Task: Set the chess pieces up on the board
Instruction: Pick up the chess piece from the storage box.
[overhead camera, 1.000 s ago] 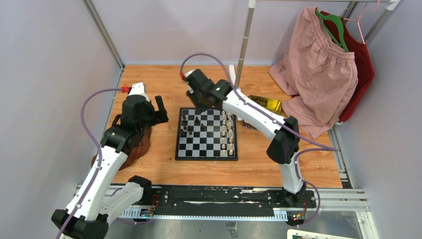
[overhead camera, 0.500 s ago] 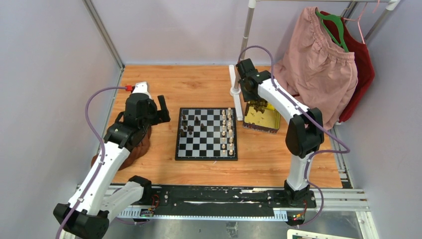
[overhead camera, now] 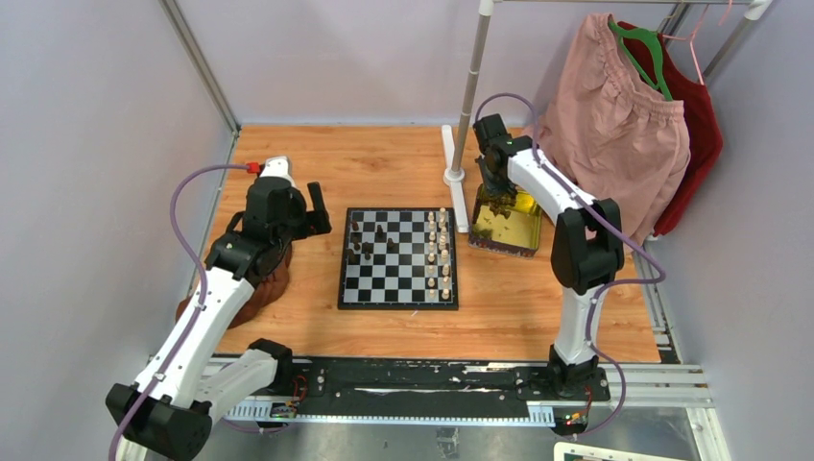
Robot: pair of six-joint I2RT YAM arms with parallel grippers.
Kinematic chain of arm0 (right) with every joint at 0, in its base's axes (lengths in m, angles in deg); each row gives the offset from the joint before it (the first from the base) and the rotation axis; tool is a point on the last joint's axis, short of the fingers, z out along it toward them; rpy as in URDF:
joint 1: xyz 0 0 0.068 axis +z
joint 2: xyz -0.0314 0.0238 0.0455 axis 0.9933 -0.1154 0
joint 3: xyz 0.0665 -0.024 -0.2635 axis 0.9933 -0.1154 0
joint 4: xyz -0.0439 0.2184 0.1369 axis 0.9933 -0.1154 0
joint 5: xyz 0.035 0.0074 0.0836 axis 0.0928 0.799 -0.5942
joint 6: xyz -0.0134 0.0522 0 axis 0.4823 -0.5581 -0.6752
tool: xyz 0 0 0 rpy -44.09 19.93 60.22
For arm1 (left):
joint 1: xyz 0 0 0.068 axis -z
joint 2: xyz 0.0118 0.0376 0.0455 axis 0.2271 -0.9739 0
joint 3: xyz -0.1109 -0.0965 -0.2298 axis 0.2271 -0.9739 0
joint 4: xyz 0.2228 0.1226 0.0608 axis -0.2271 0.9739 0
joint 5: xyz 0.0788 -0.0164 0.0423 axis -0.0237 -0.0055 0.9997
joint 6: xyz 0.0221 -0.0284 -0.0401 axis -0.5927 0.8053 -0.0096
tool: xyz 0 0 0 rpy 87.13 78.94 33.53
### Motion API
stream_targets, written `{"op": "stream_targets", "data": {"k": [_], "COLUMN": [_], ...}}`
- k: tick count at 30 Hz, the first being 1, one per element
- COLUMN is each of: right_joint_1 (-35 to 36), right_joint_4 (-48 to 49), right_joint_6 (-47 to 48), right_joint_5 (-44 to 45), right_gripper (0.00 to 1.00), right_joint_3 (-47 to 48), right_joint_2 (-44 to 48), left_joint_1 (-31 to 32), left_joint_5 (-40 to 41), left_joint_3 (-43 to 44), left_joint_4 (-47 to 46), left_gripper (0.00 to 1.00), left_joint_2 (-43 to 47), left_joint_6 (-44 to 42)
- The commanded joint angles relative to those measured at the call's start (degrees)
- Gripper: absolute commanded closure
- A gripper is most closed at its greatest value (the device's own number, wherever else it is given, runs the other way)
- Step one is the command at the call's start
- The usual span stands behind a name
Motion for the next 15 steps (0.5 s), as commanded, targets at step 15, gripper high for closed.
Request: {"op": "stream_targets", "data": {"k": [15], "right_joint_1": [-1.8], "right_joint_4": [1.2], "right_joint_6": [13.3], "right_joint_5": [-8.3], "right_gripper": [0.81], "right_joint_3": [1.3], "right_joint_2": [-7.9], "left_joint_1": [-0.4], "left_joint_5": [-0.8], "left_joint_3": [0.2], "left_joint_4": [-3.4], "left_gripper": [0.00], "left_joint_2": [-1.6], "left_joint_6": [0.4]}}
